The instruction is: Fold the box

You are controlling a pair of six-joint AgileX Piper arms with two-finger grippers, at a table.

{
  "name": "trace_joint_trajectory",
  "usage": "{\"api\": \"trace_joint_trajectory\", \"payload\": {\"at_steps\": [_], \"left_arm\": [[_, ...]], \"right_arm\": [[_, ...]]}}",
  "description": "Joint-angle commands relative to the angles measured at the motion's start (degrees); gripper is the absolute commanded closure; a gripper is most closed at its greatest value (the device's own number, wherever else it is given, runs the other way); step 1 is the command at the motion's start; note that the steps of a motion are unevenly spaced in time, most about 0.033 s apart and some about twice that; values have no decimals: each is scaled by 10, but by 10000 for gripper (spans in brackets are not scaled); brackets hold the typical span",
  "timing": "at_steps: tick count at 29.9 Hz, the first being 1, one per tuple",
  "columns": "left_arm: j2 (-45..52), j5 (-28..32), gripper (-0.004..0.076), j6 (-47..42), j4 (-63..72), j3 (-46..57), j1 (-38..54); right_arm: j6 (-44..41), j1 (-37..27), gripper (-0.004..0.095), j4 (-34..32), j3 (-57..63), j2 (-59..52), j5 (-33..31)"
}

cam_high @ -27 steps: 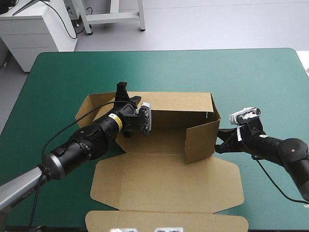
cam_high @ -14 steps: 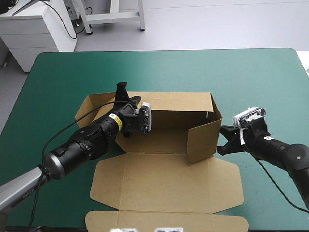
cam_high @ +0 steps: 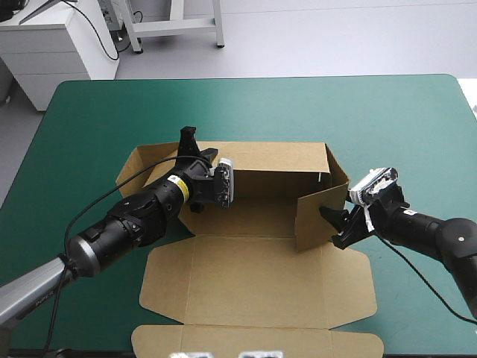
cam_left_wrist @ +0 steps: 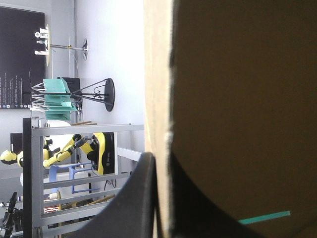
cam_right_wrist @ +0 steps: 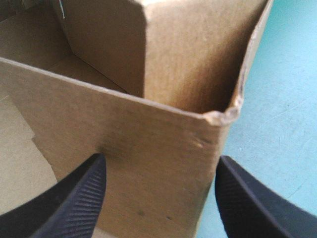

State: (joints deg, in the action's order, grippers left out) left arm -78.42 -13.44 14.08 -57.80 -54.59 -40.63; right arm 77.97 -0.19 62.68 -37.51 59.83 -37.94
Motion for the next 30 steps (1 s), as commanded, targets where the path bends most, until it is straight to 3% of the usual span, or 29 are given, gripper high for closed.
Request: {"api": "trace_joint_trajectory", "payload": {"at_steps": [1, 9, 17, 25, 30], "left_arm": [[6, -45, 732, -7, 20, 0, 0], [6, -23, 732, -7, 21, 0, 0], [6, -30, 732, -7, 24, 0, 0], [6, -31, 732, -7, 28, 0, 0], [6, -32, 732, 0, 48, 0, -16]], "right_arm": [[33, 2, 262, 52, -20, 13, -8], [60, 38, 262, 77, -20, 24, -5], [38, 130, 262, 57, -20, 28, 137], [-118, 139, 284, -104, -20, 28, 166], [-147, 139, 325, -123, -20, 28, 176]]}}
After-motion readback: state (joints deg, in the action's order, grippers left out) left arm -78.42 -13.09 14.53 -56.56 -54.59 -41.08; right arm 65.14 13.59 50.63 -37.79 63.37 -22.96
